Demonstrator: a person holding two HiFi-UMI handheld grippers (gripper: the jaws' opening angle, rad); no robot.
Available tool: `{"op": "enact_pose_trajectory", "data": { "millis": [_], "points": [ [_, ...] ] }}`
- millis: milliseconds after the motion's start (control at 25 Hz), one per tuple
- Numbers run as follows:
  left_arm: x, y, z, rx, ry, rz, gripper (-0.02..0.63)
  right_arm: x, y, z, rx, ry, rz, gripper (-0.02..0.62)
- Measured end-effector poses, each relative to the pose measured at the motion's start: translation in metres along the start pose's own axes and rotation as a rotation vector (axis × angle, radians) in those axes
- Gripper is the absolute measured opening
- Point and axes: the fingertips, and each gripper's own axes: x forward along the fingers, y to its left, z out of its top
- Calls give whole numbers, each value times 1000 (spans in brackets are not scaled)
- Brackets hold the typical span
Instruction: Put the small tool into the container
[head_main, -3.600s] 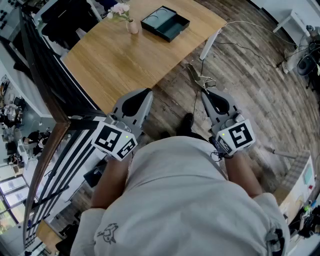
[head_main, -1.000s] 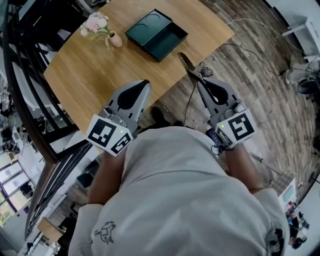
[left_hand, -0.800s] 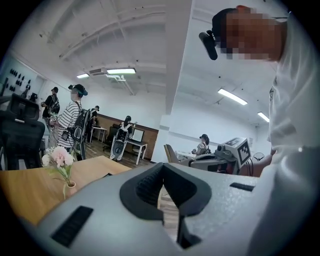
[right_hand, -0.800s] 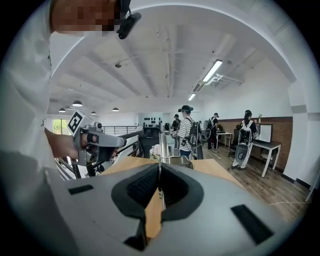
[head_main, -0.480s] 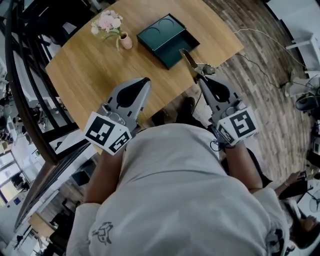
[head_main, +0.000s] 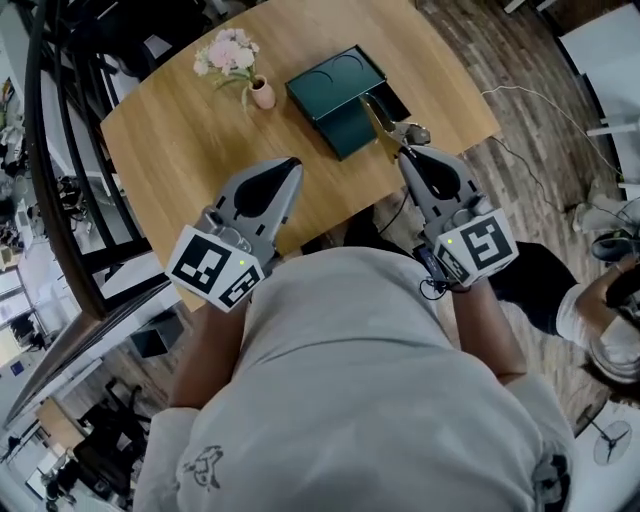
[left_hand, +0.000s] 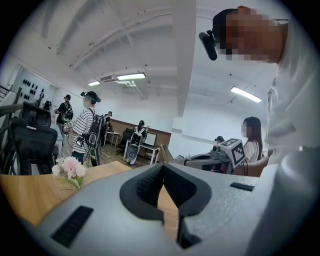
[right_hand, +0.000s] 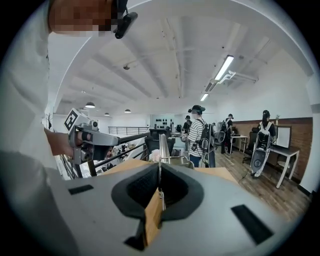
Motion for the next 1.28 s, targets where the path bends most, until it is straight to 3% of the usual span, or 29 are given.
{"op": "enact_pose_trajectory", "data": {
  "millis": [560,920,1280],
  "points": [
    [60,24,5,-52,-29,222,6,51,-72,-4,-62,46,252,9],
    [82,38,-14,-91,-24,374,6,87,-90,-35,-149,108,441,9],
    [91,48,-41,-135,10,444,6,108,-98,-74,-200,203,536,9]
  ]
}}
